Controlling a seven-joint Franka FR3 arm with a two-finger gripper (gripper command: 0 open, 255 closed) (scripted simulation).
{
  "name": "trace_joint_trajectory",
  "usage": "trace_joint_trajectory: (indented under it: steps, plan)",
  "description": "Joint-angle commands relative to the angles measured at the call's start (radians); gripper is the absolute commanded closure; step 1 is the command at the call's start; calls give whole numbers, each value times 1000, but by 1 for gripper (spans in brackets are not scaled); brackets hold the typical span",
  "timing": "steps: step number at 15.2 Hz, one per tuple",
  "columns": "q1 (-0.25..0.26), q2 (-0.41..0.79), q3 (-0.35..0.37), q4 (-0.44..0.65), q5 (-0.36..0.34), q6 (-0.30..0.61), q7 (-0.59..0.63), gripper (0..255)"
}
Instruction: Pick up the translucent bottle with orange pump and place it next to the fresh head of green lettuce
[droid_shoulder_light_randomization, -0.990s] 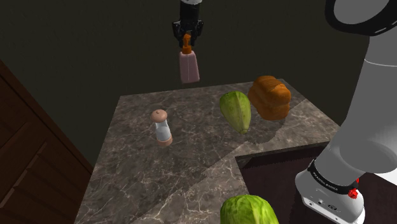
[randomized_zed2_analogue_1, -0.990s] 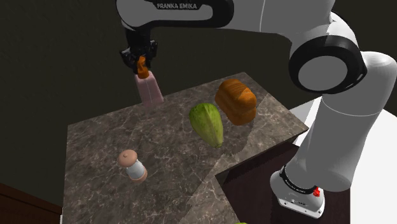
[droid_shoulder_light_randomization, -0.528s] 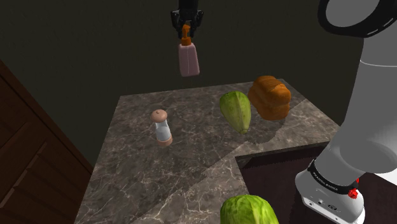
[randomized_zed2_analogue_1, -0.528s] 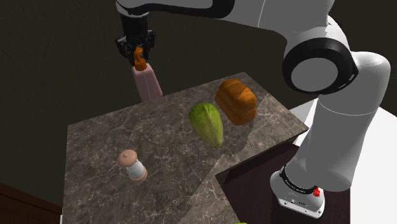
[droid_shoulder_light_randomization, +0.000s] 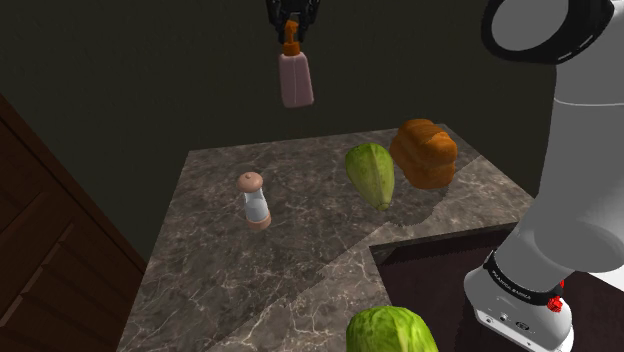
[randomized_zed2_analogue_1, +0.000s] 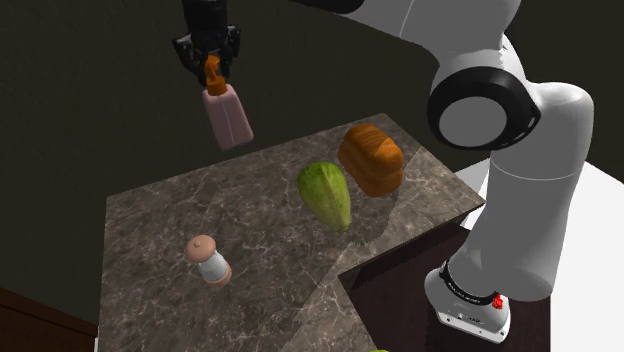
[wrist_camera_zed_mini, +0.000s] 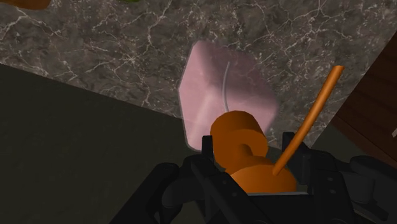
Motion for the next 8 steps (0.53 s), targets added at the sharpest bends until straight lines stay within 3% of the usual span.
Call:
trace_joint_trajectory:
  steps: [1,2,5,8]
  plan:
    - [4,29,0,74,-3,-45,3,255]
    - [4,34,0,87,-3,-53,3,255]
    - [20,-137,10,-168,-1,31,33,255]
    - [37,-269,23,-347,1,78,66,255]
